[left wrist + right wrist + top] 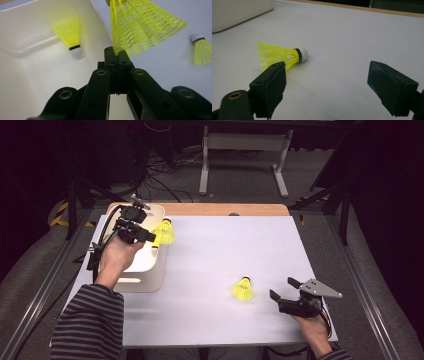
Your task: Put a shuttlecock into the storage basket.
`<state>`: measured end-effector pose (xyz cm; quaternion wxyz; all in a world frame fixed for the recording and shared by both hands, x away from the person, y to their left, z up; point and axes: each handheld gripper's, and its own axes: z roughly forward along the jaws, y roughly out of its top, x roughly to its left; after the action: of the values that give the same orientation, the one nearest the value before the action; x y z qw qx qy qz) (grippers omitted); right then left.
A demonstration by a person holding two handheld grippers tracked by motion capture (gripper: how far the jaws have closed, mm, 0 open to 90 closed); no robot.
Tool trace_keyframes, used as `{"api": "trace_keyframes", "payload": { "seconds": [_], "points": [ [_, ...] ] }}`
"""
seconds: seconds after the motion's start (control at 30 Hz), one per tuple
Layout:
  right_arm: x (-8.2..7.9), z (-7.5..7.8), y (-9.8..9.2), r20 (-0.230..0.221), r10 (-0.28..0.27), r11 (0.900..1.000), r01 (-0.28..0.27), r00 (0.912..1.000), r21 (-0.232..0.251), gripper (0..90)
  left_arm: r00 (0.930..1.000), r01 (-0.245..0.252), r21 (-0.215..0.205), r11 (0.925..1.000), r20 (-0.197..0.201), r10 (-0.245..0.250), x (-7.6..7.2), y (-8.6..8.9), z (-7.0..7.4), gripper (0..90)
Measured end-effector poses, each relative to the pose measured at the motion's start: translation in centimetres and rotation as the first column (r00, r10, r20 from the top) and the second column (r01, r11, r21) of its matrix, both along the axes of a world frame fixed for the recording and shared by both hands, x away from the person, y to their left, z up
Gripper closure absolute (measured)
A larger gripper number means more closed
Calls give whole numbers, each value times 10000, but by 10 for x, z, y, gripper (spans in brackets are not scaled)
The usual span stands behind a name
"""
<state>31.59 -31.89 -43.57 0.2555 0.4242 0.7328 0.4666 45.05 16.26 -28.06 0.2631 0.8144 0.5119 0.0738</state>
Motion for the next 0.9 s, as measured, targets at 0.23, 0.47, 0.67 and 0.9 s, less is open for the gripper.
{"api": "trace_keyframes", "payload": {
  "seconds": [0.23,0.47,0.67,0.9],
  "points": [
    [0,0,0,14,-9,10000,9,10000,0,162,10000,-58,-84,9999,34,58,0,5,1,900],
    [0,0,0,-1,0,10000,0,10000,5,162,9999,-155,-95,9998,48,155,0,10,1,900],
    [0,0,0,15,-1,10000,1,10000,6,162,9995,-317,-78,9995,41,317,-1,18,1,900],
    [0,0,0,68,28,10000,-28,10000,-18,163,9981,-612,-79,9981,5,612,-1,30,-1,900]
  ]
}}
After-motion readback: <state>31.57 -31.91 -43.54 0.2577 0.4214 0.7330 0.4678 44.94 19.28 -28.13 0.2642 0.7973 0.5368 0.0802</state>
